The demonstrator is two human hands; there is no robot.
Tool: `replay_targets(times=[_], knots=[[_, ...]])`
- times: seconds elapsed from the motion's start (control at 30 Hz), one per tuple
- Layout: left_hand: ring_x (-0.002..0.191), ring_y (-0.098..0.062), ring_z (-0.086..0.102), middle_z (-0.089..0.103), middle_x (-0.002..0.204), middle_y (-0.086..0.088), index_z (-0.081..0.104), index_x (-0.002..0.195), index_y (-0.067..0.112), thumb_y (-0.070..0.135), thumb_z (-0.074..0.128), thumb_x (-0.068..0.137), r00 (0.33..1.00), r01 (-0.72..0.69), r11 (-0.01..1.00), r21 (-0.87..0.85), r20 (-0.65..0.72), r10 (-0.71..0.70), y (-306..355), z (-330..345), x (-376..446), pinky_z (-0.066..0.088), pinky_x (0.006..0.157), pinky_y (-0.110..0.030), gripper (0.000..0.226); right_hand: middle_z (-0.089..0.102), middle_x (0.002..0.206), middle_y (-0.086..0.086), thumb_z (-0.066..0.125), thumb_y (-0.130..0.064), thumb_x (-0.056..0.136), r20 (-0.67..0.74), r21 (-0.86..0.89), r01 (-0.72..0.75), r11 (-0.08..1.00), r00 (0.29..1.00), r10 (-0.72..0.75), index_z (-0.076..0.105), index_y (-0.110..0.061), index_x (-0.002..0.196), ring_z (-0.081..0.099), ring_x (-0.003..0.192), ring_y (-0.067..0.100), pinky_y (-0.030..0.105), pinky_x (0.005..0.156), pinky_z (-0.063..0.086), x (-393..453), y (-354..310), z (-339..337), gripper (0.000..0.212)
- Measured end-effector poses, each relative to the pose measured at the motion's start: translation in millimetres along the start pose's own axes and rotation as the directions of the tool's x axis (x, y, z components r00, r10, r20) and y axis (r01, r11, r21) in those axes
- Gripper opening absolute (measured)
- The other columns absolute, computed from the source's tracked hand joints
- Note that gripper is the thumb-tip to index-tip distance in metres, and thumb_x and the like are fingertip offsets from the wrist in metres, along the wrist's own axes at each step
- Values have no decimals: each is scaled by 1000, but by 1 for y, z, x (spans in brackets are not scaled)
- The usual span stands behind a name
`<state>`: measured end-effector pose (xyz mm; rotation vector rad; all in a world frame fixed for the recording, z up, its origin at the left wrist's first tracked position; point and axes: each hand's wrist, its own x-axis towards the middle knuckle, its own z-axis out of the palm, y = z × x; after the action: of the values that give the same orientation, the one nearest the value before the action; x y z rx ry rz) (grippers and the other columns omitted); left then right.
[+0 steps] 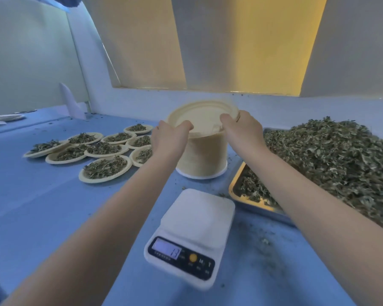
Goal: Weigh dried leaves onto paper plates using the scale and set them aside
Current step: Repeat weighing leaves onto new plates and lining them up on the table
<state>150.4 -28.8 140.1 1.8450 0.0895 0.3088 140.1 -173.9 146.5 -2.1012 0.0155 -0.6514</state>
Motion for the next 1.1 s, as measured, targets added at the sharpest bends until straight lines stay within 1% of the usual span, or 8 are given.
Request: replay_targets(times=[0.17, 0.47, 0.57, 0.67, 0.73, 0.87, 1.0, 1.1], knots=[[124, -36, 41, 44, 131, -19, 44, 127, 0, 46, 49, 59, 1000, -16, 999, 43, -7, 16, -27, -14, -63, 36, 103, -51, 82, 36, 63, 1, 45, -31, 91, -7, -5, -6, 1000, 1000, 6, 34, -16, 64, 35, 58, 19, 33, 53, 25, -59, 17, 0, 33], [113, -35, 48, 50, 120, -17, 51, 111, 3, 36, 52, 85, 995, 99, 968, 230, -35, -93, -95, -25, -98, 41, 90, -46, 41, 55, 101, 20, 26, -46, 95, 181, -497, -78, 864, 965, 190, 52, -8, 70, 45, 110, 36, 42, 94, 34, -128, 72, 7, 53], [114, -39, 48, 53, 122, -23, 56, 113, 0, 34, 47, 87, 989, 145, 946, 290, -45, -138, -105, -25, -95, 43, 88, -45, 44, 47, 124, 17, 26, -49, 96, 199, -577, -71, 814, 954, 224, 66, -11, 99, 32, 124, 33, 41, 96, 33, -137, 76, 7, 55], [119, -40, 44, 48, 129, -25, 53, 120, -4, 32, 46, 88, 981, 193, 940, 281, -90, -175, -108, -25, -92, 40, 94, -45, 49, 39, 139, 14, 25, -55, 95, 190, -621, -47, 782, 959, 209, 47, -14, 134, 26, 130, 33, 45, 101, 29, -138, 75, 9, 60], [122, -38, 40, 42, 133, -21, 48, 125, -2, 32, 46, 90, 975, 213, 941, 261, -121, -187, -109, -26, -90, 37, 95, -44, 49, 37, 143, 11, 25, -57, 95, 171, -602, -64, 796, 963, 207, 35, -15, 141, 26, 132, 33, 48, 101, 28, -134, 73, 10, 63], [122, -40, 43, 45, 130, -22, 50, 124, -4, 28, 43, 88, 969, 236, 951, 202, -119, -215, -110, -29, -82, 39, 96, -46, 49, 44, 139, 9, 24, -58, 96, 147, -596, -46, 802, 975, 166, 42, -18, 137, 36, 128, 33, 51, 99, 29, -127, 71, 13, 60], [88, -29, 46, 50, 103, -10, 45, 75, 14, 26, 44, 91, 968, 240, 968, 72, -88, -234, -113, -31, -74, 39, 77, -35, 20, 44, 142, 5, 25, -56, 96, 144, -553, -21, 833, 982, 120, 42, -20, 139, 38, 130, 29, 48, 103, 26, -119, 70, 22, 59], [79, -22, 38, 40, 74, 1, 32, 64, 21, 23, 47, 91, 968, 240, 971, -14, -69, -240, -115, -31, -68, 34, 68, -32, 31, 49, 138, 3, 26, -55, 96, 139, -493, -17, 870, 985, 98, 48, -22, 135, 41, 127, 27, 47, 102, 26, -114, 69, 29, 55]])
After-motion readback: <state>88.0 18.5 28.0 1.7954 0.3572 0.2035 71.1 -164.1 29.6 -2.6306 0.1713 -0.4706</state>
